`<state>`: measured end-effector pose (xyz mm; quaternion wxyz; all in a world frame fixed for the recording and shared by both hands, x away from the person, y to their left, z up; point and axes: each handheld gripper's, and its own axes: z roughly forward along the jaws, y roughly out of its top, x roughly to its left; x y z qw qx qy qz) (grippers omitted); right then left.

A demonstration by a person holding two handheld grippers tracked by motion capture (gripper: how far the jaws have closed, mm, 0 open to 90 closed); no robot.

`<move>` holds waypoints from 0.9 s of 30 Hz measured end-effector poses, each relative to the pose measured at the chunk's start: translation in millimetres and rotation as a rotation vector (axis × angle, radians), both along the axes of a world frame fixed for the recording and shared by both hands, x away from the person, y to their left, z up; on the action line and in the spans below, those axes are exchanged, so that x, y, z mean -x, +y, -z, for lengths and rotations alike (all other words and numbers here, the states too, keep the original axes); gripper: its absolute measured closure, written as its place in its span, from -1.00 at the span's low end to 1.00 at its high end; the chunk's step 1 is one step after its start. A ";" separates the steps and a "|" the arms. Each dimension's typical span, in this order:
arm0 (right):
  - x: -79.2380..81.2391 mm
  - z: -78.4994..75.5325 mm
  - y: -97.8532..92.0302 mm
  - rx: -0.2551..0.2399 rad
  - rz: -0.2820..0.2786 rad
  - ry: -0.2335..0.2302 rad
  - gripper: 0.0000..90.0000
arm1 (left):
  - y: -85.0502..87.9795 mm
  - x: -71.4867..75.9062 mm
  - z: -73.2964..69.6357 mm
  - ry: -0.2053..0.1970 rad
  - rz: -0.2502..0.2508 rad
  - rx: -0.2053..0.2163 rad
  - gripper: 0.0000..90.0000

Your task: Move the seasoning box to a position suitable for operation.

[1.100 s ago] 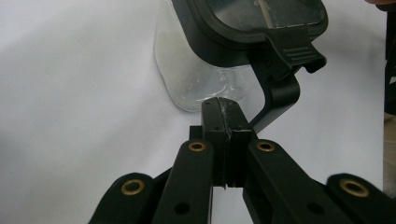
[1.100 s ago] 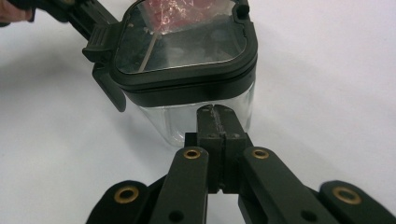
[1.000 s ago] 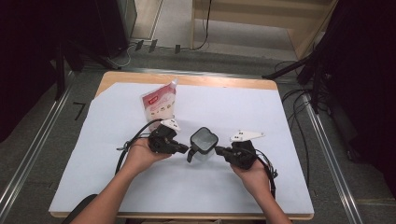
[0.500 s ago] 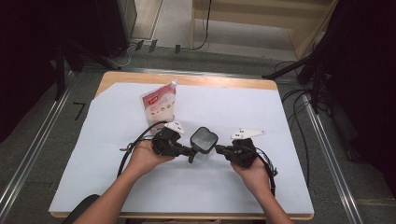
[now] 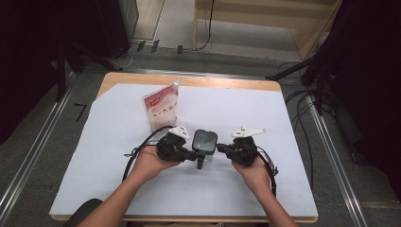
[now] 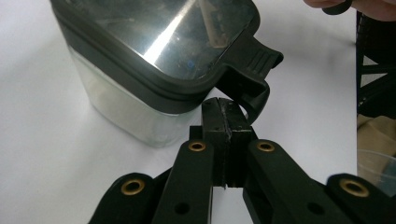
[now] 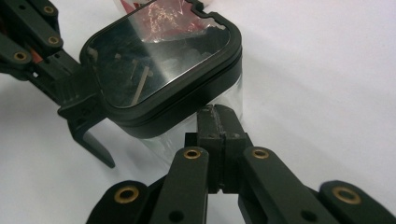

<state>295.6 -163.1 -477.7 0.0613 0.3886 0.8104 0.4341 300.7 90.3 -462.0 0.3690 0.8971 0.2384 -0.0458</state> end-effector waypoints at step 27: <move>-1.9 -6.2 -1.7 0.005 0.004 -0.010 1.00 | -0.3 9.0 -8.1 0.012 0.014 0.002 0.93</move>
